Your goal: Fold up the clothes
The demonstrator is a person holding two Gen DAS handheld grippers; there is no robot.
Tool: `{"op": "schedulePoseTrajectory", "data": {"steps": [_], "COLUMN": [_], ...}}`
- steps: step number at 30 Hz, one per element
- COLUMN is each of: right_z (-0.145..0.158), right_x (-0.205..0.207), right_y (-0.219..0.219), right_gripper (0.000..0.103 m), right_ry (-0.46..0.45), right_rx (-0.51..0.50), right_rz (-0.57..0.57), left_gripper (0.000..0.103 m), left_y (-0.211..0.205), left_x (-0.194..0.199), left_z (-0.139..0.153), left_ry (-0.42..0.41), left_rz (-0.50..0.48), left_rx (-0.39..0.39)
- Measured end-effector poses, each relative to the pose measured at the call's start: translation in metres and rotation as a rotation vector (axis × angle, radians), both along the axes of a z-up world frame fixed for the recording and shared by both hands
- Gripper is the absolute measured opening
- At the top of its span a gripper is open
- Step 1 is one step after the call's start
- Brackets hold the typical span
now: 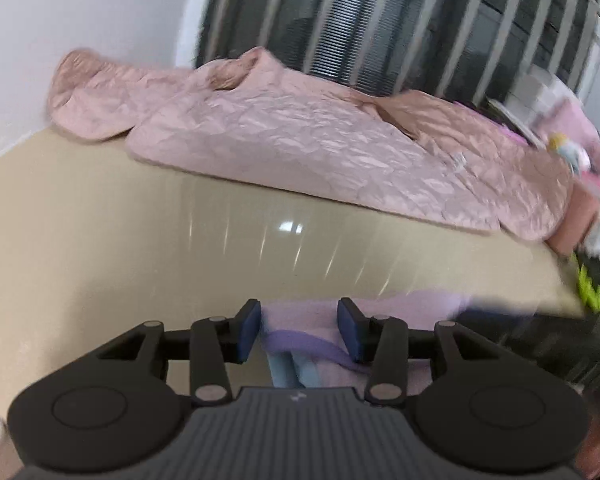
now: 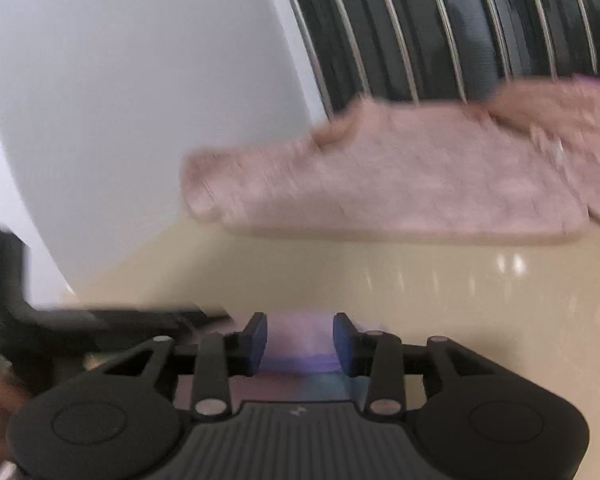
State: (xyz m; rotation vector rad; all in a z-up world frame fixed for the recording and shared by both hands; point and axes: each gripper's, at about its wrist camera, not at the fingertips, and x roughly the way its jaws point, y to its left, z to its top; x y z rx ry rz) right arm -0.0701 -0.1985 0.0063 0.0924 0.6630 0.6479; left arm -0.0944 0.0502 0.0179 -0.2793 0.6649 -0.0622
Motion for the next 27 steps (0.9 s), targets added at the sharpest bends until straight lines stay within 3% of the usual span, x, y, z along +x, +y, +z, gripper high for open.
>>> {"op": "schedulePoseTrajectory", "data": {"steps": [2,5,9,11,13,19,21,25,27], "right_z": [-0.007,-0.007,-0.001,0.008,0.010,-0.002,-0.005,-0.007,-0.009], "right_x": [-0.006,-0.014,-0.015,-0.019,-0.023,-0.030,-0.034,-0.042,-0.048], "right_y": [0.001,0.003,0.007,0.002,0.000,0.006,0.011,0.018,0.021], "right_gripper": [0.034,0.036,0.038,0.053,0.060,0.060,0.058,0.035,0.029], "right_ry": [-0.007,-0.030,-0.040,-0.041,-0.021,0.017,0.000,-0.027,-0.047], "right_rx": [-0.020,-0.030,-0.029,-0.002,-0.005,-0.042,-0.079,-0.100,-0.105], "right_rz": [-0.016,-0.040,-0.077,-0.103,-0.132,-0.197,-0.198,-0.181,-0.182], "left_gripper": [0.047,0.068,0.070,0.073,0.076,0.081,0.081,0.073,0.057], "left_y": [0.010,0.004,-0.008,-0.011,-0.012,-0.019,-0.023,-0.028,-0.030], "left_x": [-0.010,-0.020,-0.021,-0.021,-0.021,-0.025,-0.027,-0.032,-0.036], "left_z": [0.009,0.014,0.012,0.008,0.005,0.001,0.002,0.001,0.000], "left_ry": [-0.008,-0.001,0.045,0.061,0.062,0.077,0.085,0.069,0.046], "left_rz": [0.016,0.016,0.028,0.030,0.028,0.016,0.010,-0.012,-0.028], "left_rx": [-0.058,-0.047,0.016,0.024,0.039,0.094,0.106,0.103,0.079]}}
